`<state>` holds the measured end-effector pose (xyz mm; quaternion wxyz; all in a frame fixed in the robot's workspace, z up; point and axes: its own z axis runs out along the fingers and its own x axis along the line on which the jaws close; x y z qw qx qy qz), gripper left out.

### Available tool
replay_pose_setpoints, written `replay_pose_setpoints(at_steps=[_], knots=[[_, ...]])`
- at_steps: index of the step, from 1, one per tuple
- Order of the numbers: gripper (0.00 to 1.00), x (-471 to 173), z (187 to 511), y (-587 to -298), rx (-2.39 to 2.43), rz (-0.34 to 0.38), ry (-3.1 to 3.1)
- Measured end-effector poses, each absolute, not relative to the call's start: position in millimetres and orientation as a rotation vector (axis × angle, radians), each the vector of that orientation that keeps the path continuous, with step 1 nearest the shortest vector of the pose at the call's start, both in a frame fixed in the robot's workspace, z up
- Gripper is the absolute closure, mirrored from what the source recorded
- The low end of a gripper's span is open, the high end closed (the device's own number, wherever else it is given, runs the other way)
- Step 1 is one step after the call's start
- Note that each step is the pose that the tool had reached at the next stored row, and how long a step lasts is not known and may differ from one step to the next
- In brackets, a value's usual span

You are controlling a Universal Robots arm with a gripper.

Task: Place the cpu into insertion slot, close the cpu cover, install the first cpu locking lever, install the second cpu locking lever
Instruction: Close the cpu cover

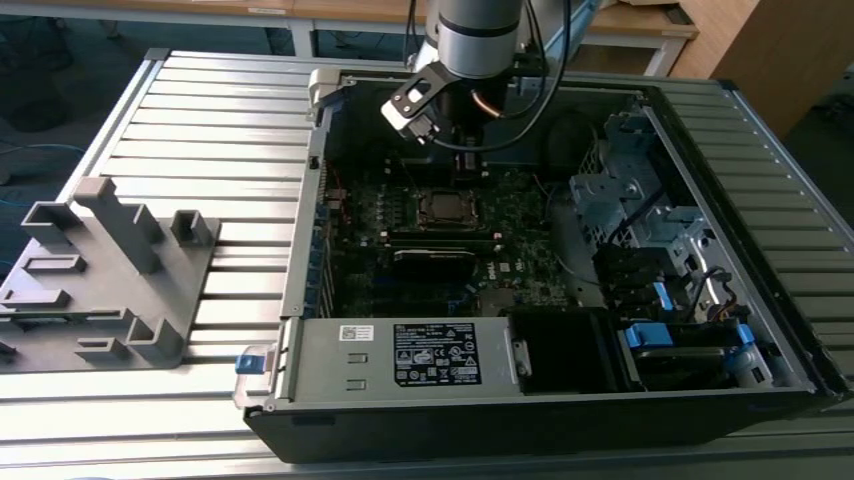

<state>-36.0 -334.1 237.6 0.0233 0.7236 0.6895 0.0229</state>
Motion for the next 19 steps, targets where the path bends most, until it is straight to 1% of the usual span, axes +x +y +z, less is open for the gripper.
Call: replay_pose_setpoints(at_steps=[19], knots=[[0.89, -42.1, 234.2, -334.1, 2.240, 0.070, 2.134]])
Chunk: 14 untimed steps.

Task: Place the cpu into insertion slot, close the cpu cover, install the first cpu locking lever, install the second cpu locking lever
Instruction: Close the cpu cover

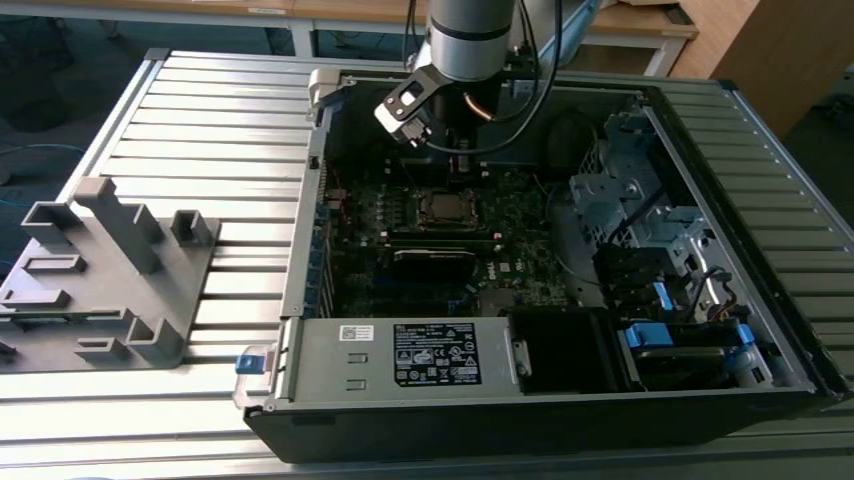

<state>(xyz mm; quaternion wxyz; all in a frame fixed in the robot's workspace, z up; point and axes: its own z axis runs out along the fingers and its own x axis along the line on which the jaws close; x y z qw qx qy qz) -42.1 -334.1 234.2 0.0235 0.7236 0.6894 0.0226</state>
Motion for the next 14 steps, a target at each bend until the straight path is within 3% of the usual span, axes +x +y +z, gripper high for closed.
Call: replay_pose_setpoints(at_steps=[14], knots=[[0.89, -42.3, 233.5, -334.1, 2.253, 0.043, 2.147]])
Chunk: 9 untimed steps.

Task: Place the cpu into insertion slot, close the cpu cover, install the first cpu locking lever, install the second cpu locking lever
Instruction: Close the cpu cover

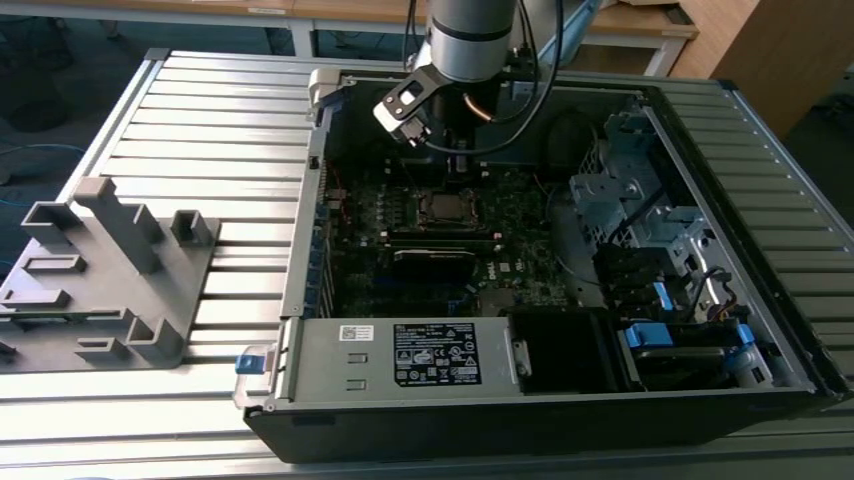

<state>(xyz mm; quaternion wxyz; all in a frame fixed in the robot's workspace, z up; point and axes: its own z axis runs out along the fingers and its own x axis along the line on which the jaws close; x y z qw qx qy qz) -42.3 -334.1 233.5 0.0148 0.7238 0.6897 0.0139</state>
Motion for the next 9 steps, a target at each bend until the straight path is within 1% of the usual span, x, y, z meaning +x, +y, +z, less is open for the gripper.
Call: replay_pose_setpoints(at_steps=[9], knots=[[0.89, -42.3, 231.6, -334.1, 2.110, 0.047, 2.291]])
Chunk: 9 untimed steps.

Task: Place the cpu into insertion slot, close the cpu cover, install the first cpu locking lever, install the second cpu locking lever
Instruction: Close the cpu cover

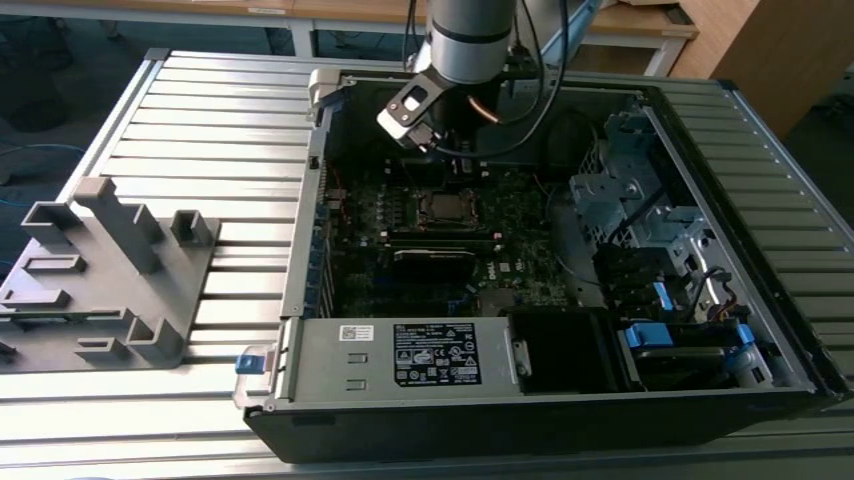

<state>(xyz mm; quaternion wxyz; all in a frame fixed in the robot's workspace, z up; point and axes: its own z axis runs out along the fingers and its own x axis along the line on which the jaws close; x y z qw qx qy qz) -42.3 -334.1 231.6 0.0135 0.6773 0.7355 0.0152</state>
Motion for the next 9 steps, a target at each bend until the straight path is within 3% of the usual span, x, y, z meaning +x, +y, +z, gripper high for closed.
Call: replay_pose_setpoints(at_steps=[9], knots=[[0.89, -42.3, 230.1, -334.1, 1.949, 0.049, 2.431]])
